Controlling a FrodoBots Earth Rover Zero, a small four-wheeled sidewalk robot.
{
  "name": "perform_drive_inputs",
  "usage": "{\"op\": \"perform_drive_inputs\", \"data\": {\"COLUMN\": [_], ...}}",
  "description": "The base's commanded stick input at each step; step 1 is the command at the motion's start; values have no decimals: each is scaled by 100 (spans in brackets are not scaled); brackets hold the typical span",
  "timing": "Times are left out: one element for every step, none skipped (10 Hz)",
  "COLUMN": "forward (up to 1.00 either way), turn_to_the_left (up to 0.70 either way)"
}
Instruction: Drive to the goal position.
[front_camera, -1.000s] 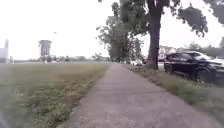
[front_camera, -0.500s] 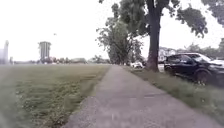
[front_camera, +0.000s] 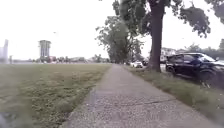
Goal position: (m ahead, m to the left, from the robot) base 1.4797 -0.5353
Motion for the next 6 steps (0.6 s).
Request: {"op": "perform_drive_inputs", "data": {"forward": [70, 70, 70, 70, 70, 70], "turn_to_the_left": [0, 0, 0, 0, 0, 0]}}
